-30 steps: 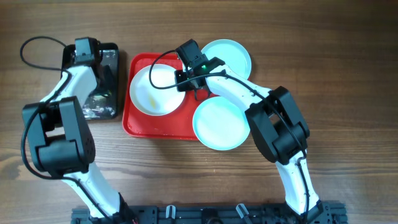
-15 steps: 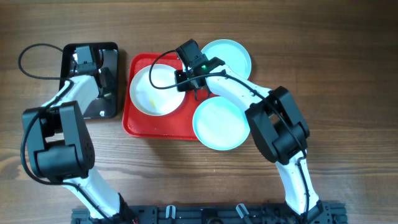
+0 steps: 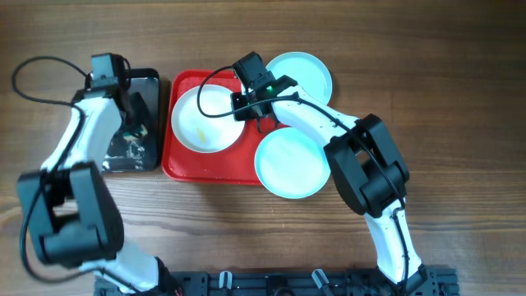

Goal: Clean dirty plates on tray and stack at the side
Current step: 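Carry the sponge with the left gripper onto the white plate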

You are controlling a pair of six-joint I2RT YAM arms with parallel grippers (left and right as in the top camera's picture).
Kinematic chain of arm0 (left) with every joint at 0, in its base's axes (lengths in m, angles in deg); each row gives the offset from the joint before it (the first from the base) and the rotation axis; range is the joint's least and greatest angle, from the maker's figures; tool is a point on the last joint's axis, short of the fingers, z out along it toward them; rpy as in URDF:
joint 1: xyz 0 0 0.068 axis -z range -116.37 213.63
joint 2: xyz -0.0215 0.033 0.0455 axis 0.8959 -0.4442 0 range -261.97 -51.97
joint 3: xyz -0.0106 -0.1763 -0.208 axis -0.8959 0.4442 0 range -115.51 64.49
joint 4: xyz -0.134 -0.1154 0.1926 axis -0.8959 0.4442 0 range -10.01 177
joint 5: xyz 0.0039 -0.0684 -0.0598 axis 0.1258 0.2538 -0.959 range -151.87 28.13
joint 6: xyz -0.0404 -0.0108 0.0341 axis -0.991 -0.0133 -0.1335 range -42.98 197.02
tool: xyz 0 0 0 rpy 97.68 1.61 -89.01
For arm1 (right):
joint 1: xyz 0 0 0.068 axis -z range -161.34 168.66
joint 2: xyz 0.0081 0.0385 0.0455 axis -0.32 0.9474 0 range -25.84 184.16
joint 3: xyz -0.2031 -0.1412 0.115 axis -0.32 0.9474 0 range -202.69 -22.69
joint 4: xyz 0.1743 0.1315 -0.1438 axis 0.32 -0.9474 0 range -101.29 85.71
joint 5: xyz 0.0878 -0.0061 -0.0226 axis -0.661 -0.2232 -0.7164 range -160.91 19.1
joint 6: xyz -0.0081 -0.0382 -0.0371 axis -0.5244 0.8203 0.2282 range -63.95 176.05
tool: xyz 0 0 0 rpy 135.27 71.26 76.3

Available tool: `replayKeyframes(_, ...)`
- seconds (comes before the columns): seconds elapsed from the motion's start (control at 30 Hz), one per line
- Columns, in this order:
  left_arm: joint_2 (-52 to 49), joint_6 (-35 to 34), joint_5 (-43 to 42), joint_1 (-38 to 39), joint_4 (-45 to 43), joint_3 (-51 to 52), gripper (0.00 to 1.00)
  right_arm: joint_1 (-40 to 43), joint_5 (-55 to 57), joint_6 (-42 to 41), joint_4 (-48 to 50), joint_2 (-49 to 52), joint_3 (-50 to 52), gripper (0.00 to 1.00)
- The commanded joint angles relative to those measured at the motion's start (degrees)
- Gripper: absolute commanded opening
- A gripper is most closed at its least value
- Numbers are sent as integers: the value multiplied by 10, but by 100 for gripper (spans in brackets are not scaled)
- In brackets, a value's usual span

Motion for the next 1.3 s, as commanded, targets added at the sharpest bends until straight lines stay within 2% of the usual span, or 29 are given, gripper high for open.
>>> replayKeyframes(0.0, 60, -9, -5, 0, 12, -18, 4, -1, -27, 5, 7, 14, -9, 4)
replayKeyframes(0.1, 74, 5, -16, 0, 25, -18, 4, 4, -66, 28, 12, 14, -9, 4)
replayKeyframes(0.2, 75, 79, -103, 0, 42, -18, 4, 15, -103, 30, 9, 14, -9, 4)
replayKeyframes(0.27, 75, 101, -144, 1, 52, -18, 4, 24, -138, 41, 9, 14, -9, 5)
replayKeyframes(0.43, 74, 96, -199, 18, 63, -17, 4, 41, -176, 37, -5, 14, -9, 4)
replayKeyframes(0.6, 62, 10, -192, 61, 61, -17, 4, 43, -154, -18, -22, 14, -9, 4)
replayKeyframes(0.77, 27, -62, -122, 110, 47, -15, 4, 42, -108, -79, -54, 14, -9, 4)
replayKeyframes(1.0, -41, -103, -63, 165, 0, -9, 4, 42, -88, -94, -71, 14, -8, 4)
replayKeyframes(1.13, -81, -104, -25, 181, -10, -9, 4, 42, -83, -93, -70, 14, -8, 4)
replayKeyframes(1.27, -114, -104, -25, 186, -16, -9, 4, 42, -83, -92, -67, 14, -8, 4)
